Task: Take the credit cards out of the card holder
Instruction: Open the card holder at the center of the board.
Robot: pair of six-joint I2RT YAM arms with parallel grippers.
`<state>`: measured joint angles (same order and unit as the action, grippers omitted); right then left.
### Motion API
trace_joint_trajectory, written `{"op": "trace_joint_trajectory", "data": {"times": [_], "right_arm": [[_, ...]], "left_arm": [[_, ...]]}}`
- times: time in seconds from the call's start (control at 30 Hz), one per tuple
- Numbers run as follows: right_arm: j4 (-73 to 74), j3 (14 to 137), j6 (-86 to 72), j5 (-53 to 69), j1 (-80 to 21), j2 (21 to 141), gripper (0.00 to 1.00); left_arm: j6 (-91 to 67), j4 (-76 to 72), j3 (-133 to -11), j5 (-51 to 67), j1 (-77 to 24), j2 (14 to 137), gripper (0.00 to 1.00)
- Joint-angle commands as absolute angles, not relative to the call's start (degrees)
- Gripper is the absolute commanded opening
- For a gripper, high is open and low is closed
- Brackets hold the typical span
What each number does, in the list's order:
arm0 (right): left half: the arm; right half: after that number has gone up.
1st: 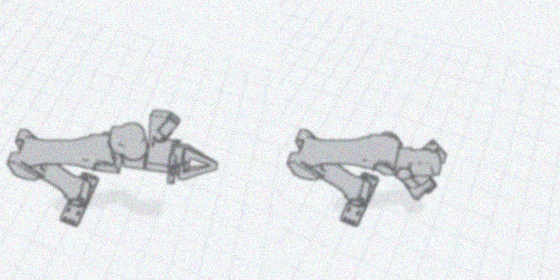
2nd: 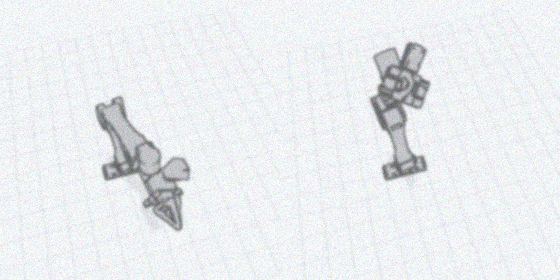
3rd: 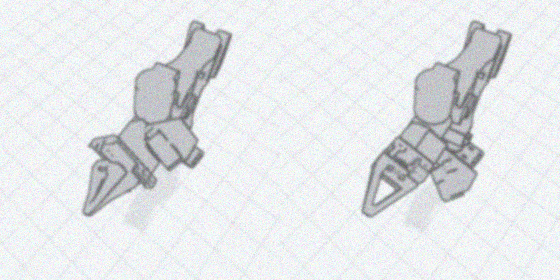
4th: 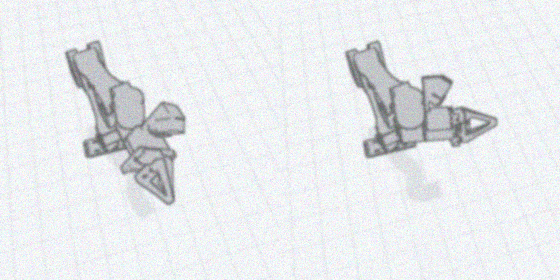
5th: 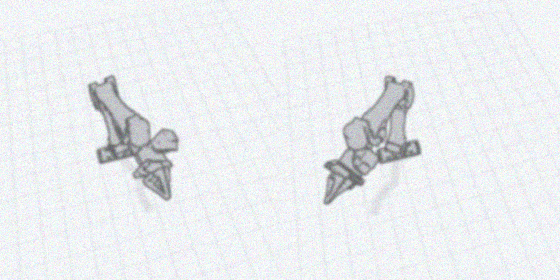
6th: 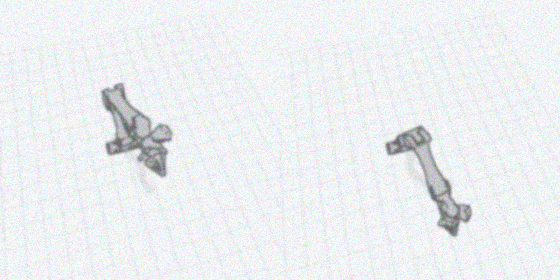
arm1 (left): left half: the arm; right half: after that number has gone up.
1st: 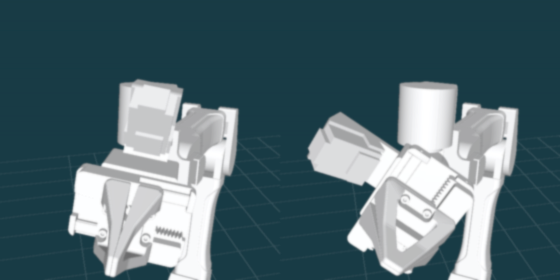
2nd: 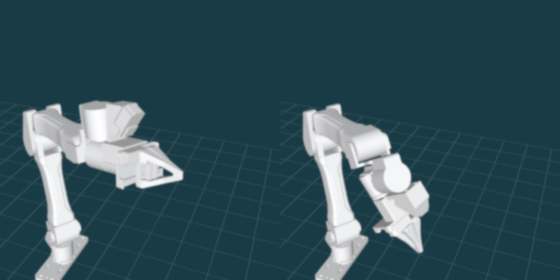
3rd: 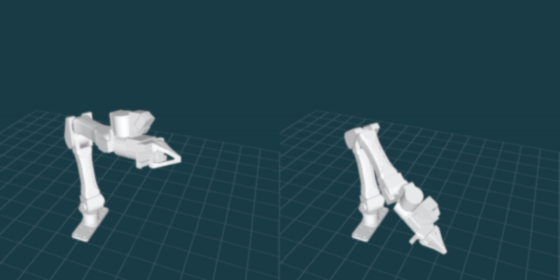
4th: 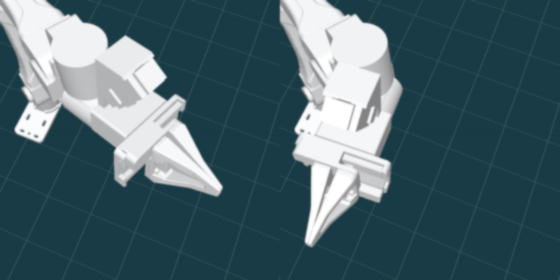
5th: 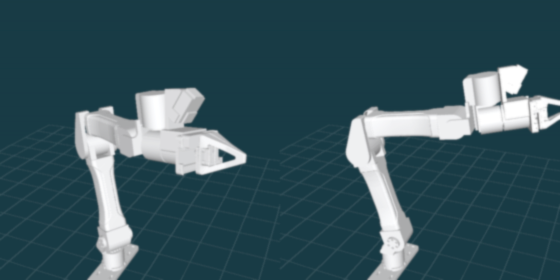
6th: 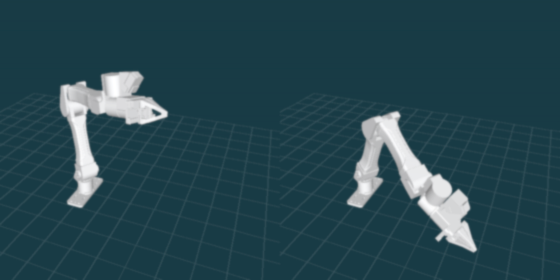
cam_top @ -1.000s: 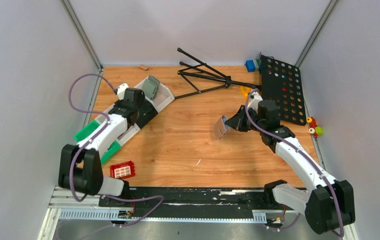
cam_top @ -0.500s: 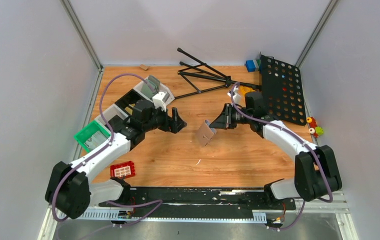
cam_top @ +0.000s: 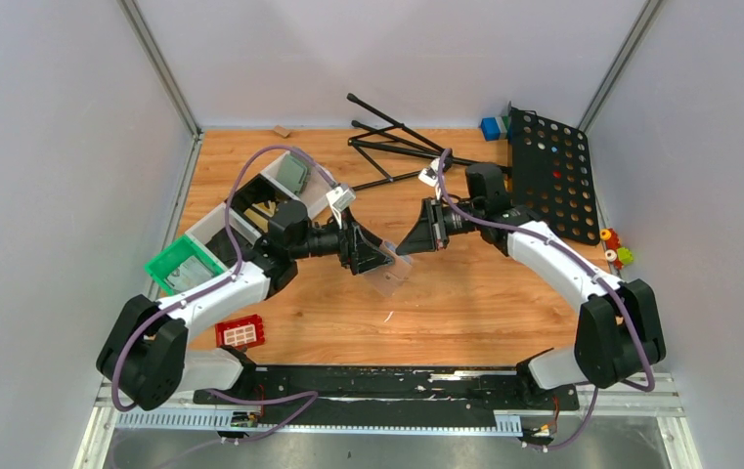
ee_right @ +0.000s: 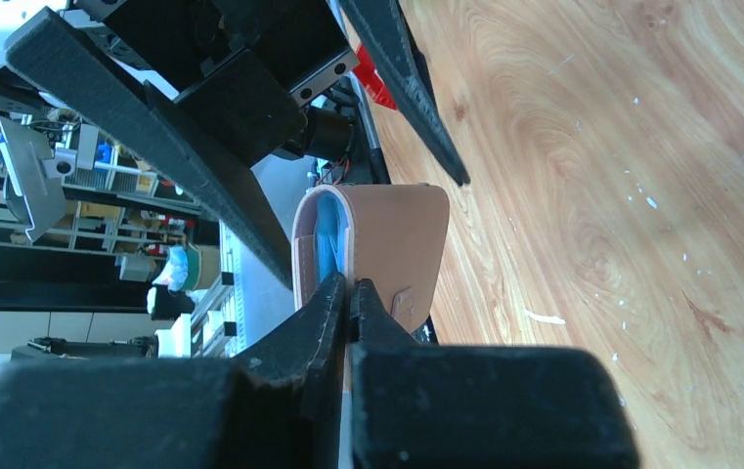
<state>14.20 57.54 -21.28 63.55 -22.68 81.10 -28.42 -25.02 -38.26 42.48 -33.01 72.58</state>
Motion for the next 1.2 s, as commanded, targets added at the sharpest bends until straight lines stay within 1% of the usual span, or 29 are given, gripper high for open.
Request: {"op": "trace_joint_trajectory", "data": {"times": [0.0,0.03,0.07,0.1,0.17,0.23,0.3,0.37,0.4,0.43,0.53,0.63,0.77,0.83,1.03,1.17], "right_arm": [[13.3,61.3,-20.8,66.0,-23.4,82.0,0.00],[12.9,61.4,-21.1,65.8,-23.4,82.2,0.00],[12.8,61.7,-21.4,65.6,-23.4,82.5,0.00],[12.7,61.8,-21.4,65.0,-23.5,82.7,0.00],[13.7,62.1,-21.0,62.5,-23.4,82.8,0.06],[15.6,62.2,-20.3,56.3,-23.4,82.7,0.17],[16.5,61.6,-20.0,49.8,-23.4,81.6,0.33],[16.9,60.1,-20.1,42.7,-23.4,79.9,0.50],[16.9,59.0,-20.4,39.4,-23.4,78.9,0.57],[16.3,57.7,-20.8,36.1,-23.4,77.5,0.63],[11.6,50.8,-22.0,29.6,-25.1,72.4,0.77],[7.7,46.3,-22.3,20.4,-31.2,68.8,0.83],[7.2,44.3,-23.5,7.8,-38.5,69.2,0.83],[6.1,43.1,-24.4,4.2,-41.1,70.0,0.82],[3.8,42.7,-24.0,1.5,-43.5,73.6,0.75],[0.6,41.9,-24.8,1.2,-44.4,74.8,0.74]], "left_arm": [[-29.1,-30.2,-38.1,46.7,-35.0,72.6,0.76],[-28.2,-29.1,-38.2,46.2,-35.5,72.5,0.70],[-27.9,-28.4,-37.9,45.5,-35.7,72.5,0.60],[-27.9,-28.5,-37.5,45.1,-35.8,72.3,0.46],[-27.6,-28.7,-36.6,43.1,-35.7,71.6,0.29],[-27.5,-28.6,-35.7,40.8,-35.7,70.8,0.22],[-27.7,-28.2,-35.1,38.7,-35.7,70.3,0.11],[-26.9,-25.5,-35.4,35.6,-35.7,70.3,0.03],[-26.3,-22.9,-35.8,31.5,-35.7,70.2,0.00],[-26.0,-20.4,-36.0,28.3,-35.7,70.1,0.00],[-27.0,-16.1,-36.1,17.6,-35.7,70.7,0.00],[-30.4,-15.8,-35.3,10.2,-35.7,72.5,0.00],[-30.5,-16.6,-35.8,11.3,-35.7,77.1,0.00],[-28.6,-16.7,-35.7,12.4,-35.7,78.7,0.01],[-27.6,-19.9,-33.6,13.1,-35.7,79.8,0.02],[-29.6,-22.3,-31.9,11.7,-35.7,80.0,0.02]]}}
